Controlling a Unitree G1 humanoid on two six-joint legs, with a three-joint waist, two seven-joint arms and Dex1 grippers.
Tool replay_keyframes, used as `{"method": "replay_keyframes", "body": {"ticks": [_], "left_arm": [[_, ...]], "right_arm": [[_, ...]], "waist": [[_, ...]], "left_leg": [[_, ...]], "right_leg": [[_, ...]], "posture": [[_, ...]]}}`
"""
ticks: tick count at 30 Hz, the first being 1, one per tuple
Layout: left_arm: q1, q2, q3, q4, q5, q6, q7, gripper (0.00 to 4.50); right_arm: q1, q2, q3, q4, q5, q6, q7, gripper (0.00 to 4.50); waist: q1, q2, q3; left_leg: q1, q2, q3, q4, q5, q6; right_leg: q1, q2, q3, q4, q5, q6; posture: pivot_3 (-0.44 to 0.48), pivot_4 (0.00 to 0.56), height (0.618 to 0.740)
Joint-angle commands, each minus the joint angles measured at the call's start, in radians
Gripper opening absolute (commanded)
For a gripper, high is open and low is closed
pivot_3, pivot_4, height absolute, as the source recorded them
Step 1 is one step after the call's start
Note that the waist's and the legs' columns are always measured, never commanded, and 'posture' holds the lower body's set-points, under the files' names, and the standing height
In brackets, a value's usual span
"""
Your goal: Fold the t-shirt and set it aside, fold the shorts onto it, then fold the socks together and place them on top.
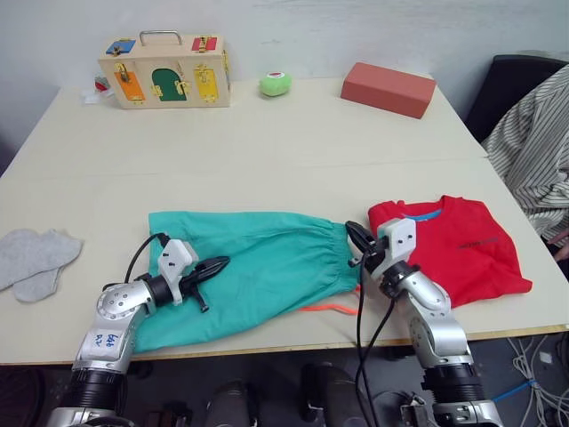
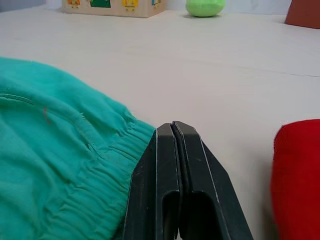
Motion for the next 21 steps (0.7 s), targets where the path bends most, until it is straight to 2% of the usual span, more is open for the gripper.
{"method": "replay_keyframes", "body": {"ticks": [1,2,3,5,6,10,13,17,21], "left_arm": [[0.0,-0.002,0.018,-0.023,-0.032,0.0,-0.023,0.0],[-0.001,-0.002,0.02,-0.029,-0.033,0.007,-0.022,0.0],[-0.002,-0.003,0.021,-0.033,-0.033,0.011,-0.022,0.0],[-0.009,-0.003,0.028,-0.048,-0.041,0.019,-0.021,0.0],[-0.014,-0.003,0.033,-0.061,-0.051,0.028,-0.021,0.0],[-0.043,0.009,0.049,-0.146,-0.114,0.092,-0.043,0.0],[-0.078,0.016,0.028,-0.179,-0.111,0.114,-0.053,0.0],[-0.163,-0.005,-0.053,-0.124,-0.044,0.126,-0.059,0.0],[-0.234,-0.038,-0.097,0.049,0.055,0.095,0.001,0.0]], "right_arm": [[-0.02,0.033,0.018,-0.04,0.008,-0.014,0.0,0.02],[-0.024,0.042,0.019,-0.042,0.004,-0.017,-0.008,0.02],[-0.027,0.047,0.02,-0.046,0.0,-0.017,-0.011,0.02],[-0.027,0.05,0.017,-0.07,-0.005,-0.005,-0.025,0.02],[-0.024,0.043,0.018,-0.091,-0.003,0.002,-0.02,0.02],[0.014,-0.012,0.041,-0.233,0.026,0.069,0.038,0.02],[0.036,-0.042,0.085,-0.292,0.018,0.114,0.072,0.02],[0.02,-0.021,0.168,-0.216,-0.057,0.127,0.057,0.02],[0.023,-0.017,0.203,-0.117,-0.148,0.048,0.032,0.02]], "waist": [[-0.002,0.0,0.0],[-0.012,0.002,0.002],[-0.016,0.002,0.001],[-0.015,0.004,0.003],[-0.002,0.005,0.004],[0.021,0.006,0.004],[0.03,0.006,0.004],[0.03,0.006,0.004],[0.031,0.006,0.004]], "left_leg": [[-0.001,-0.001,-0.002,-0.002,0.0,0.0],[-0.004,-0.006,-0.011,-0.007,0.003,0.003],[-0.005,-0.014,-0.031,-0.015,0.01,0.007],[-0.006,-0.029,-0.059,-0.026,0.026,0.009],[-0.007,-0.03,-0.061,-0.024,0.028,0.006],[-0.006,-0.03,-0.061,-0.022,0.024,0.013],[-0.005,-0.03,-0.061,-0.023,0.023,0.012],[-0.005,-0.029,-0.06,-0.023,0.023,0.012],[-0.005,-0.029,-0.059,-0.023,0.023,0.012]], "right_leg": [[0.001,-0.001,-0.001,0.0,0.0,0.0],[0.006,-0.006,-0.007,-0.003,0.0,0.0],[0.017,-0.014,-0.028,-0.006,0.0,0.001],[0.026,-0.032,-0.056,-0.012,-0.001,0.004],[0.026,-0.032,-0.057,-0.012,-0.002,0.004],[0.027,-0.033,-0.055,-0.017,-0.001,0.004],[0.028,-0.033,-0.055,-0.019,-0.001,0.004],[0.028,-0.032,-0.055,-0.019,-0.001,0.004],[0.028,-0.031,-0.055,-0.019,-0.001,0.004]], "posture": [[0.0,0.15,0.74],[0.0,0.15,0.74],[0.0,0.15,0.74],[0.0,0.15,0.74],[0.0,0.15,0.74],[0.0,0.15,0.74],[0.0,0.15,0.74],[0.0,0.15,0.74],[0.0,0.15,0.74]]}}
